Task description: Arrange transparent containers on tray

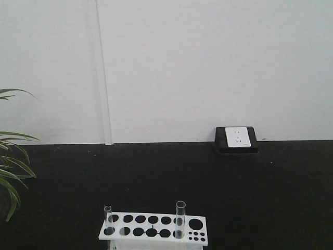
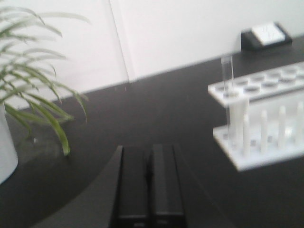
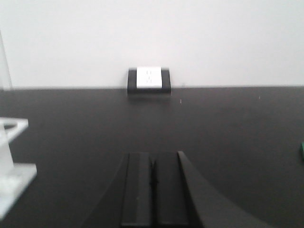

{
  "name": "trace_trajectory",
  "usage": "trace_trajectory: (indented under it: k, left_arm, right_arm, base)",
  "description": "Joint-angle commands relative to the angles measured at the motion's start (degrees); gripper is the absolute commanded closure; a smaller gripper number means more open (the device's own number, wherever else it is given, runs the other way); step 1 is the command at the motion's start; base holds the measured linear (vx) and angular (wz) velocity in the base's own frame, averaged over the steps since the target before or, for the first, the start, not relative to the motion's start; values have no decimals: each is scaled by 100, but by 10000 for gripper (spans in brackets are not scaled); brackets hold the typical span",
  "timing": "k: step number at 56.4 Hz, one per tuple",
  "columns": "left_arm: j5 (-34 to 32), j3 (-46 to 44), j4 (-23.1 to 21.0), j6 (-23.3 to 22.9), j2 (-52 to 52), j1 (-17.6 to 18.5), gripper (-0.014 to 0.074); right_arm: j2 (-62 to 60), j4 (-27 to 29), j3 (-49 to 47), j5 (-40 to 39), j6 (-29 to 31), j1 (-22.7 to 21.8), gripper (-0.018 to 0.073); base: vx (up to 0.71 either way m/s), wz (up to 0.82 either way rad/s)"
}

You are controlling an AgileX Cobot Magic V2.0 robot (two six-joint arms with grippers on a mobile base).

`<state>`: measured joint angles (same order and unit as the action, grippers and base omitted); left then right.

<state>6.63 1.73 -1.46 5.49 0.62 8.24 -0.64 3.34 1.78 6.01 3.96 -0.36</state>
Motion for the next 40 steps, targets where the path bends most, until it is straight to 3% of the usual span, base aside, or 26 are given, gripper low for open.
trace_trajectory:
  k: [1,6,17,28,40]
  left_arm:
    - [-1147,-11,-312,-343,130,28,597]
    - [-1650,-342,-395,-549,130,28,597]
    - [-1412,-1778,75,-345,-148,28,597]
    - [-1276,-3508,146,-12,-1714,28,597]
    - [-1328,-4517,105,168,-3641,28,597]
  right_arm:
    - [-42,147,-41,-1261,-114,-30,571]
    - [-42,204,-319,-1596,-59,-30,571]
    - [370,203,-1736,-1493,357,-30,571]
    - [1986,223,-3560,-1419,330,-30,571]
    - [3773,229,-4664,-1398,330,-30,571]
  base:
    - [0,0]
    - [0,0]
    - [0,0]
    - [0,0]
    - [0,0]
